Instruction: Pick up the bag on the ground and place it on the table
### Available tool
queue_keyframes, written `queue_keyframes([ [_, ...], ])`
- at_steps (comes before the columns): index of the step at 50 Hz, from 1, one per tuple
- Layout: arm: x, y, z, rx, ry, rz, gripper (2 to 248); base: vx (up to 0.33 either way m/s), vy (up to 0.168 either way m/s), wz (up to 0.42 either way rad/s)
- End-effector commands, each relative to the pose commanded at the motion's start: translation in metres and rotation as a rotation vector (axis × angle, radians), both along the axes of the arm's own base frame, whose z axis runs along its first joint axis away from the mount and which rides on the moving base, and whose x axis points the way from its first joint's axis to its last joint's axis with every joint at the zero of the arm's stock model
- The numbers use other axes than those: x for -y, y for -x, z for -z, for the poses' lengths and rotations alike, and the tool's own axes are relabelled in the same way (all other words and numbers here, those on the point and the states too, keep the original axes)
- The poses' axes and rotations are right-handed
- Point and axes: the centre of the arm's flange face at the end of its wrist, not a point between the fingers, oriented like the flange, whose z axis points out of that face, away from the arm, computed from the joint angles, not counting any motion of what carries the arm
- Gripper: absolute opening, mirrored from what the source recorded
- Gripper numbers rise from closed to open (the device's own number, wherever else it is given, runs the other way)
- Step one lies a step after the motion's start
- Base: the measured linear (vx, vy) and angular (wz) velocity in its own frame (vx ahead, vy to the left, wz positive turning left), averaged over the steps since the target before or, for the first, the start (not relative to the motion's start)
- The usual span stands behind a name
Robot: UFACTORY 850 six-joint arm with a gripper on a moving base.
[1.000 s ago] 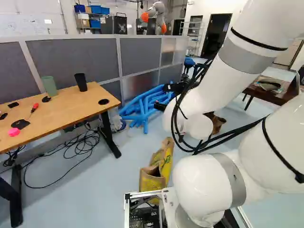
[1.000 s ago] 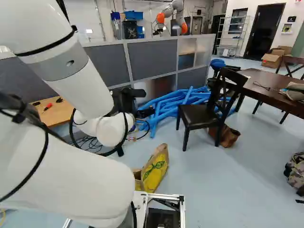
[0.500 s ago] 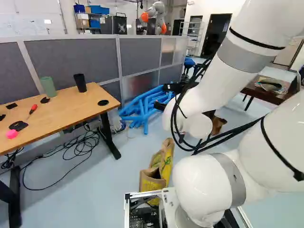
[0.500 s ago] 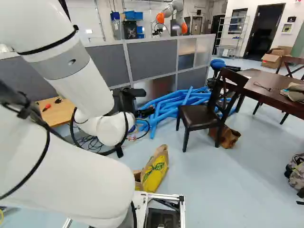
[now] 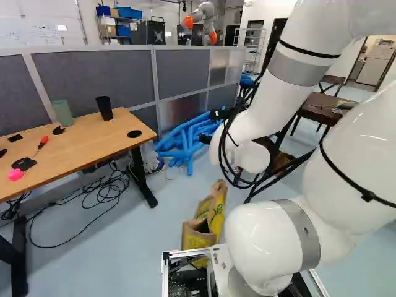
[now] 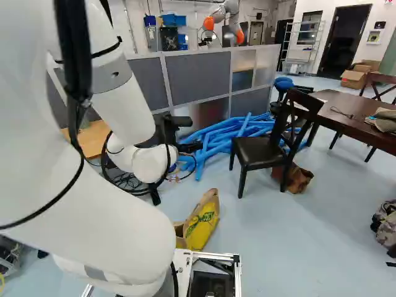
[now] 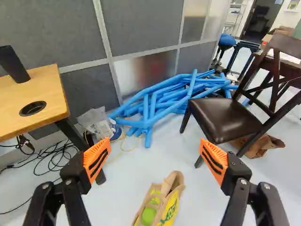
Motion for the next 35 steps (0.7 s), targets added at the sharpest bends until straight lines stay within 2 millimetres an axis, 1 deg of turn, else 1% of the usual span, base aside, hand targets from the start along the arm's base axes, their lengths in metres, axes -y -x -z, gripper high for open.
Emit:
queue_keyframes([
  [23, 0.0, -0.04, 0.026, -0.139, 0.0, -0.001, 247, 0.0, 0.0, 0.0],
  [35, -0.003, -0.054, 0.042, -0.21, 0.001, -0.009, 247, 0.0, 0.0, 0.0],
])
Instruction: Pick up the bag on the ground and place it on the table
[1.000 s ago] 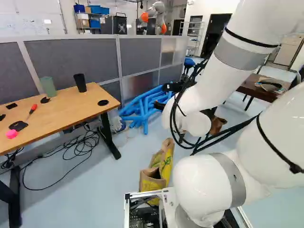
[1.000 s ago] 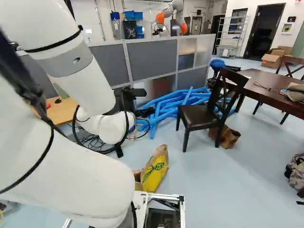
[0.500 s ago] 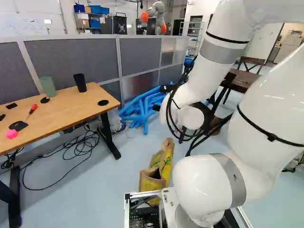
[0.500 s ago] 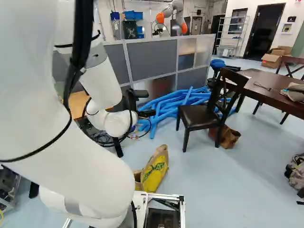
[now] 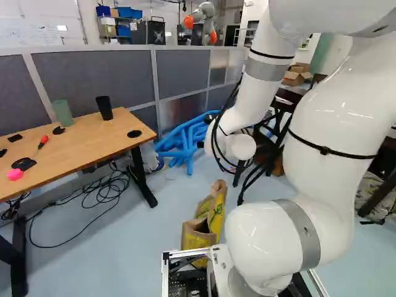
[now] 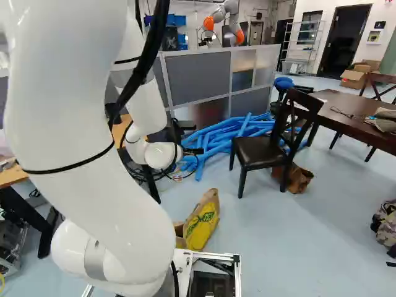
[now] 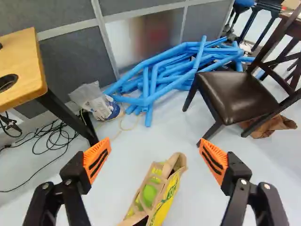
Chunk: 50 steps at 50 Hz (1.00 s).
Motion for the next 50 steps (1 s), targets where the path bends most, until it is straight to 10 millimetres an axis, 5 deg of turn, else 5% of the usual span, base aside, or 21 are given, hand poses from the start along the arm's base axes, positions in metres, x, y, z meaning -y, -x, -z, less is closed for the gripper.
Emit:
queue_keyframes([
  [50, -0.019, -0.048, 0.065, -0.207, -0.005, 0.012, 247, 0.0, 0.0, 0.0],
])
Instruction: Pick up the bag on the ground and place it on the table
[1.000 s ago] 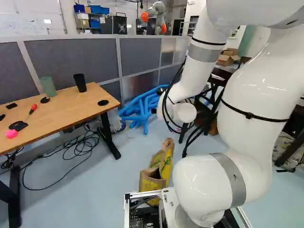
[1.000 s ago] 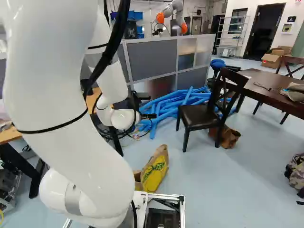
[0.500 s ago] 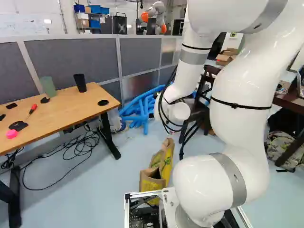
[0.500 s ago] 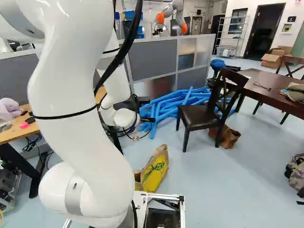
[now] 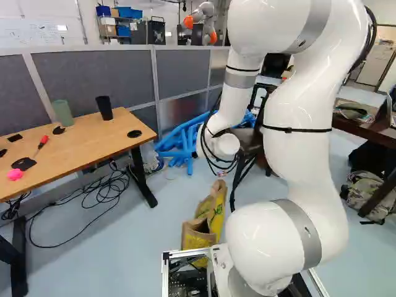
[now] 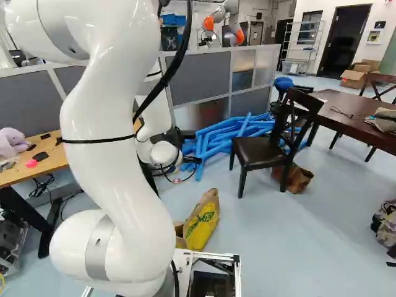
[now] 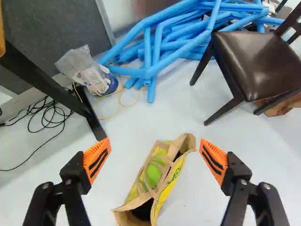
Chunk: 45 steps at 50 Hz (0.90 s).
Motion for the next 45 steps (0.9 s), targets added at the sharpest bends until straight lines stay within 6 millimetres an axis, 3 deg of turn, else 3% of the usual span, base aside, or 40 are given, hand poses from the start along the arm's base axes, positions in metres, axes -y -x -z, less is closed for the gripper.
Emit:
queue_keyframes([
  [45, -0.012, -0.027, 0.065, -0.189, -0.011, 0.127, 247, 0.0, 0.0, 0.0],
])
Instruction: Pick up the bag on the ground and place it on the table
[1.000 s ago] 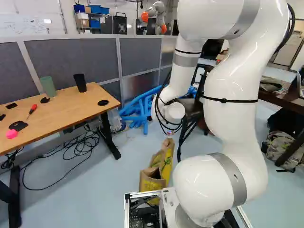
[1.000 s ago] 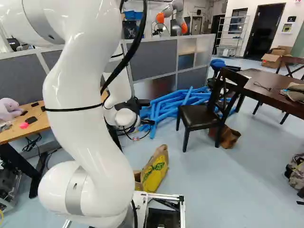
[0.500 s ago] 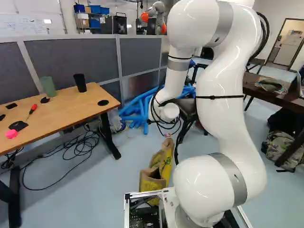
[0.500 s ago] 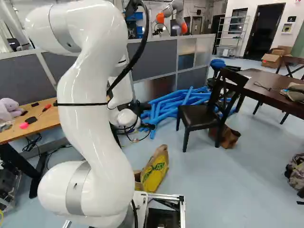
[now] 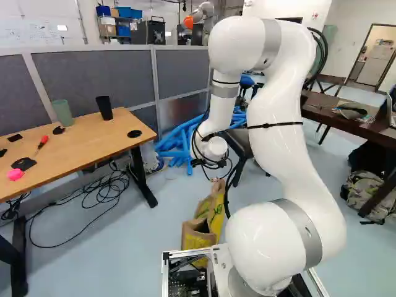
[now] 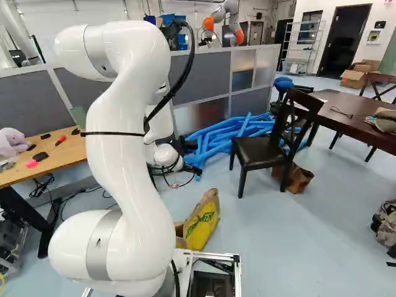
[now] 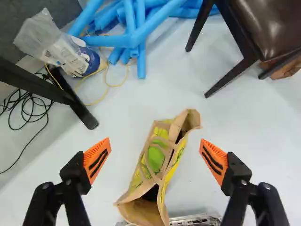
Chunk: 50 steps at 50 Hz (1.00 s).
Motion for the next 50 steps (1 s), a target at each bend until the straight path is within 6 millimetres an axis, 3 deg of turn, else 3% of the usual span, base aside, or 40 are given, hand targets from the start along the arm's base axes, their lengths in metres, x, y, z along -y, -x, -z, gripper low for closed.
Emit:
queue_keyframes([
  [50, 0.003, -0.01, 0.07, -0.134, 0.001, 0.149, 247, 0.0, 0.0, 0.0],
])
